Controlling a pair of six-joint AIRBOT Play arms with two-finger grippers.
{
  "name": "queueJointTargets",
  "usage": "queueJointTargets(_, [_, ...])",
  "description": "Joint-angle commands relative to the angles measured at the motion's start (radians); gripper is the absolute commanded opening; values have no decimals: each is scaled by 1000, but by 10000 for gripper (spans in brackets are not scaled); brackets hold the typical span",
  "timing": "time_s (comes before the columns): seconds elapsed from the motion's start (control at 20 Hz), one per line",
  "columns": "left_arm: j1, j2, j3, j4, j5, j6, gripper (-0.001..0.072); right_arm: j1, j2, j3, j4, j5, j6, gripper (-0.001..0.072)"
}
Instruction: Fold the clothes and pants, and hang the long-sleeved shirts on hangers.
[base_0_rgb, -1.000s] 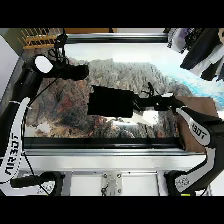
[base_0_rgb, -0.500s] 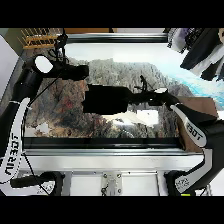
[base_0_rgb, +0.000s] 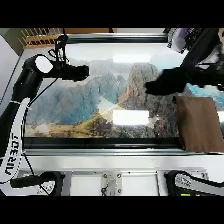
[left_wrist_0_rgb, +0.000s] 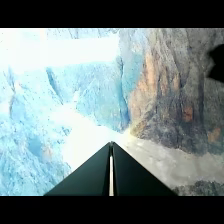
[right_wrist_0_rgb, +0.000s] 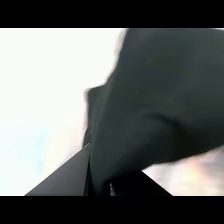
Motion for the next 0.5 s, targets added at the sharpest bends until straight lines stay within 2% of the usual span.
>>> queueJointTargets(0.0, [-1,0,0,-1,-1,0,13,-203,77,6,-57,74,66,17])
queueJointTargets(0.15, [-1,0,0,-3,-1,0,13,-273,91,6,-58,172,66,16])
queueJointTargets(0.25, [-1,0,0,-4,-6,0,13,-299,126,6,-81,180,74,17])
queueJointTargets(0.45, [-1,0,-1,-3,-24,0,13,-309,206,-7,-359,178,216,17])
